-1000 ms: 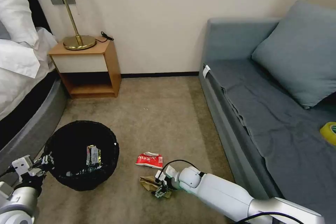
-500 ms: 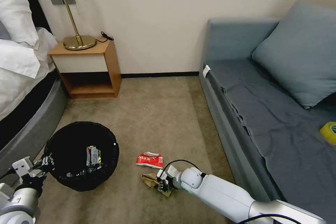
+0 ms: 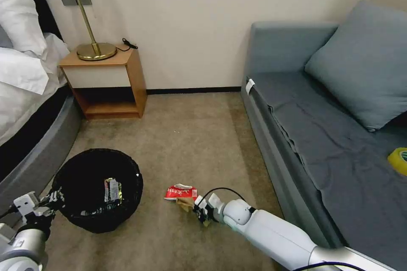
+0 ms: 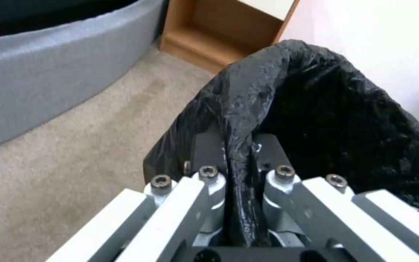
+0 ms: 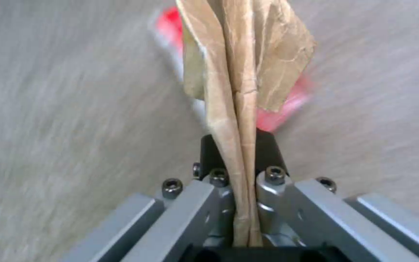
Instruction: Pick up the trash bin, then pick up the garbage on the floor and place it into the trash bin.
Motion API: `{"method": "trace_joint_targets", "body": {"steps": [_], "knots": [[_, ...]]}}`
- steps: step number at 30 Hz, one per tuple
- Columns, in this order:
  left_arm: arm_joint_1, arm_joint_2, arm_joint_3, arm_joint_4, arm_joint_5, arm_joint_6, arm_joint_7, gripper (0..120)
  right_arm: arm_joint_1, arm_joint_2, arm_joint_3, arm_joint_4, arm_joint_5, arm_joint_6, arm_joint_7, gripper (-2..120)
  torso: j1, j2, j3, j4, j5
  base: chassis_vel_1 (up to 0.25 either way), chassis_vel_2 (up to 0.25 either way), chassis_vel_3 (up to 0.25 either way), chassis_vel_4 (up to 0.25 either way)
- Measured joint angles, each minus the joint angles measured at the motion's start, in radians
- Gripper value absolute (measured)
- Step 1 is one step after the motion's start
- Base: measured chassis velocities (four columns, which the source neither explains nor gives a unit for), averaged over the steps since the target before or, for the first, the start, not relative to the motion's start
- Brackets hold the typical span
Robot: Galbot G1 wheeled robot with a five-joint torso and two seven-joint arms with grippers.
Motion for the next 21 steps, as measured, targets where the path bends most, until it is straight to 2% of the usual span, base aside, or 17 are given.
{"method": "trace_joint_targets", "body": {"steps": [4, 6, 10, 13, 19, 21], "knots": [[0.005, 0.002, 0.009, 0.006, 0.0, -0.006, 0.003, 4, -0.003, -0.044, 0.086, 0.097, 0.011, -0.003, 0.044, 0, 0.0, 0.0, 0.0, -0.0001, -0.0001, 0.0, 0.0, 0.0, 0.0], [0.006, 0.001, 0.017, 0.01, 0.002, -0.011, 0.005, 4, -0.003, -0.071, 0.161, 0.196, 0.02, 0.002, 0.101, 0, 0.0, 0.0, 0.0, -0.0002, -0.0002, 0.0, 0.0, 0.0, 0.0], [0.006, 0.0, 0.031, 0.011, 0.006, -0.016, 0.009, 4, 0.002, -0.092, 0.199, 0.337, 0.061, 0.023, 0.184, 0, 0.0, 0.0, 0.0, -0.0002, 0.0001, 0.0, 0.0, 0.0, 0.0], [0.007, 0.001, 0.046, 0.007, 0.012, -0.017, 0.011, 4, 0.021, -0.102, 0.186, 0.47, 0.109, 0.056, 0.226, 0, 0.0, 0.0, 0.0, -0.0001, -0.0001, 0.0, 0.0, 0.0, 0.0], [0.007, 0.003, 0.066, 0.0, 0.019, -0.017, 0.012, 4, 0.076, -0.097, 0.098, 0.579, 0.143, 0.091, 0.244, 0, 0.0, 0.0, 0.0, -0.0002, -0.0004, 0.0, 0.0, 0.0, 0.0], [0.009, 0.003, 0.073, -0.007, 0.019, -0.017, 0.012, 4, 0.11, -0.07, 0.034, 0.606, 0.17, 0.102, 0.256, 0, 0.0, 0.0, 0.0, -0.0002, -0.0002, 0.0, 0.0, 0.0, 0.0]]}}
